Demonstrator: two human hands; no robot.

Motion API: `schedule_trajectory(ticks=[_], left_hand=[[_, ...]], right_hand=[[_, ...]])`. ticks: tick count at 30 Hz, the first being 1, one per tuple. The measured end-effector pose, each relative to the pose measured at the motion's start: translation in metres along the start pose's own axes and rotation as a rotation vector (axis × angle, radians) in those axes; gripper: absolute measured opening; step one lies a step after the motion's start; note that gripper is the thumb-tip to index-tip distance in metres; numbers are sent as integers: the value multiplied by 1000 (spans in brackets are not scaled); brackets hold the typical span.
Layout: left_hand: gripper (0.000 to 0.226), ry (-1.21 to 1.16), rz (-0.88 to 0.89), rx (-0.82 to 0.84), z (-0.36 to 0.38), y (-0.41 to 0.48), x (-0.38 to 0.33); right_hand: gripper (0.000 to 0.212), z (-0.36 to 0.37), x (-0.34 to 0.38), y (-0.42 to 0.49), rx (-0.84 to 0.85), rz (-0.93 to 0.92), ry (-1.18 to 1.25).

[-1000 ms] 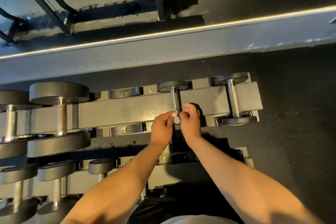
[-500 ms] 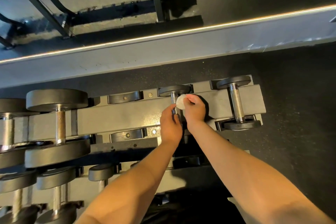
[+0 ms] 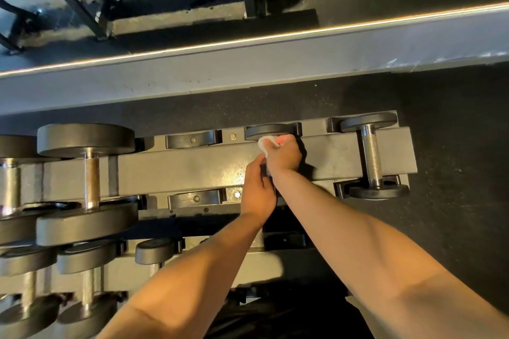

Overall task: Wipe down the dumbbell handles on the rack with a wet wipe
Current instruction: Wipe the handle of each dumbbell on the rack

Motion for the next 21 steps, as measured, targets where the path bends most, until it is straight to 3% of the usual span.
schedule_trajectory(ticks=[3,8,11,17,21], left_hand=[[56,11,-33,33,0,4,6],[52,-19,-29,53,3,7,9],[56,-38,-31,52,2,1,0],[63,-57,-51,70,0,-4,-3],[63,-70,-51,68,1,-1,2]], right_hand=[[24,-4,2,-4,66,-68,-205],[19,-8,-17,-18,129,-51,-277],[21,-11,-23,-19,133,-5,-186],[17,-8,-8,2,61,84,271],[25,2,-16,1,119,104,164]])
Point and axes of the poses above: each hand's wrist, its own y-axis towards the middle knuckle, its own z-axis out of the palm, x = y × z, the point moved 8 cm from there along y, towards the middle knuckle, and after that the axes turned 12 degrees about x, right-handed, at the moved point
